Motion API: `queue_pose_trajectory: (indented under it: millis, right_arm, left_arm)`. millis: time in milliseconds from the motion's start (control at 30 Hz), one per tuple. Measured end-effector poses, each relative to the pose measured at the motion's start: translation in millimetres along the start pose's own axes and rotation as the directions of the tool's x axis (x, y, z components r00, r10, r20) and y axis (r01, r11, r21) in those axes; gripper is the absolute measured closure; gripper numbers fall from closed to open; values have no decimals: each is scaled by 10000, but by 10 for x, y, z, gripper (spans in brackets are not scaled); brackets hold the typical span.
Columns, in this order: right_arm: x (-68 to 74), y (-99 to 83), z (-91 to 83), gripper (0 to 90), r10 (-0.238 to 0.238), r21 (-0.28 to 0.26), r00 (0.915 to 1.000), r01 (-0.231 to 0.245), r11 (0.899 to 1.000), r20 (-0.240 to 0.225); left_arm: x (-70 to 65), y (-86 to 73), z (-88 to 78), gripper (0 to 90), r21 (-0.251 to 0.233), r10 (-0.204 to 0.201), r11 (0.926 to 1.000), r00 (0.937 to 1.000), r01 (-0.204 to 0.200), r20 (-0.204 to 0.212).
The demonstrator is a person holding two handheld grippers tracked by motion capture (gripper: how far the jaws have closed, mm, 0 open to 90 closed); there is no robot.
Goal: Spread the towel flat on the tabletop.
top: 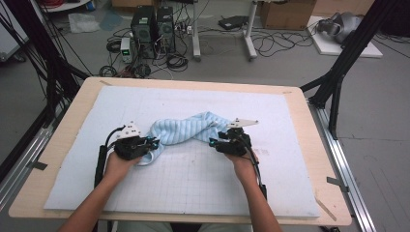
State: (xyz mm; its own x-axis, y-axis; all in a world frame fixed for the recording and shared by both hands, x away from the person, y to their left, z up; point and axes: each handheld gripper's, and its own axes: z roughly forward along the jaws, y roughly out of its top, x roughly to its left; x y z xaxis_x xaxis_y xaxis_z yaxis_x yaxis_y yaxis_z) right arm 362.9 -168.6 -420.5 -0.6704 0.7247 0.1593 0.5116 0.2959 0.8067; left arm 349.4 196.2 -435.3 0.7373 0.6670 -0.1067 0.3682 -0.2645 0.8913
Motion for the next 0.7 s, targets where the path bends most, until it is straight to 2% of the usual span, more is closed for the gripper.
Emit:
queue_pose_trajectory:
  millis: [100, 200, 467, 600, 700]
  right_arm:
    - [141, 13, 123, 513, -272, 19, 9986, 273, 9996, -456]
    - [262, 26, 267, 517, -423, 159, 9963, 436, 9989, -750]
    - [490, 65, 538, 527, -675, 281, 9909, 712, 9971, -1163]
    - [578, 89, 644, 529, -854, 226, 9889, 888, 9958, -1214]
    - [617, 112, 731, 532, -998, 209, 9894, 1025, 9945, -1057]
  left_arm:
    - [47, 26, -78, 812, -634, -344, 9974, 9993, 354, 168]
    - [77, 50, -138, 811, -985, -477, 9939, 9987, 489, 150]
    - [105, 72, -170, 808, -1209, -503, 9914, 9987, 509, 84]
    - [110, 74, -173, 808, -1226, -497, 9912, 9987, 502, 72]
    - [114, 74, -175, 807, -1288, -555, 9901, 9985, 555, 38]
